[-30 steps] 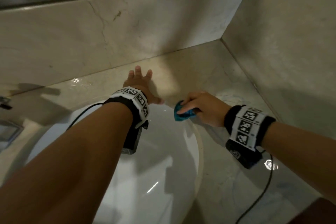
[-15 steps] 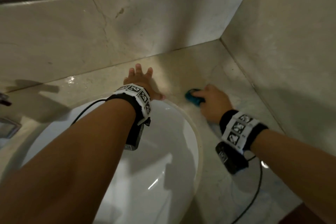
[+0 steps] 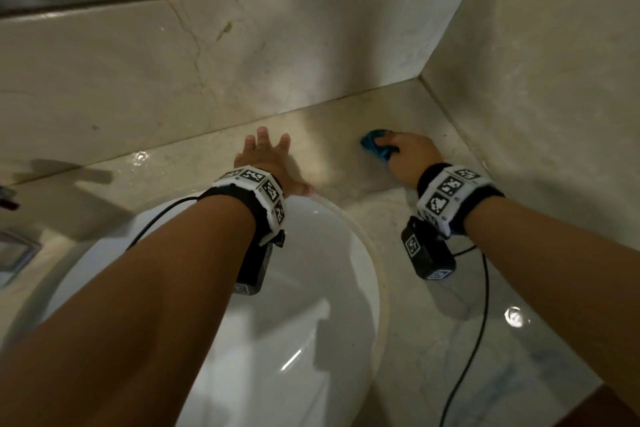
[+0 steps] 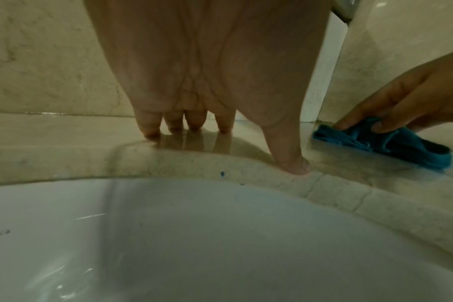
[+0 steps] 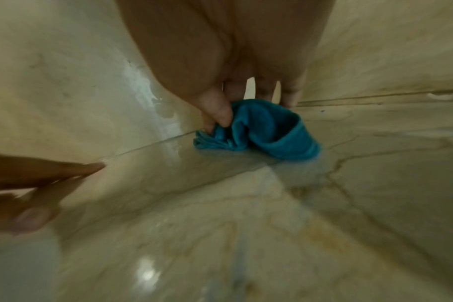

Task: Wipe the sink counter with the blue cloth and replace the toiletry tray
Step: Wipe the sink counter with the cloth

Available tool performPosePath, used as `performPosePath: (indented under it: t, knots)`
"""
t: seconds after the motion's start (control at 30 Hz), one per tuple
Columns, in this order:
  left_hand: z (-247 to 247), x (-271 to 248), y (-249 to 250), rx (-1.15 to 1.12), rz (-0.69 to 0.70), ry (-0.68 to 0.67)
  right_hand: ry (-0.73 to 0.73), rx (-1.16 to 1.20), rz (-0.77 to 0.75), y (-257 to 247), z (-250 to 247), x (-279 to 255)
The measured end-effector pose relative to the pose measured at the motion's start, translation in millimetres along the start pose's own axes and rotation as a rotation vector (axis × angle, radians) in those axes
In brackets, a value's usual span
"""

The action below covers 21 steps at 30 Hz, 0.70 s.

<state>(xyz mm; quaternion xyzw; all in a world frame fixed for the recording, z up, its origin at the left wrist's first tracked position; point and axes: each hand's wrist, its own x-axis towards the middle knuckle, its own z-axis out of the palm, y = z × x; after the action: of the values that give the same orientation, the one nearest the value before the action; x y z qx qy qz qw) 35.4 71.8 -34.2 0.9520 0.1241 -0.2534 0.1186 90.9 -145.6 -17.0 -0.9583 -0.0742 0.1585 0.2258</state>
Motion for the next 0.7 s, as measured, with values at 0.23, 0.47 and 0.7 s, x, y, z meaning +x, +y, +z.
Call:
performPosePath:
  t: [0.23,0.47,0.7]
  knots:
    - [1,3,1,0.007,-0.021,0.004,-0.159,-0.122,-0.352,-29,31,-59]
    - [2,3,0,-0.021,-0.008,0.005,-0.017,-0.053,-0.201,-38,11,5]
    - [-3,-4,2,-0.035,-0.007,-0.005,-0.162,-0.196,-0.11,-57,8,53]
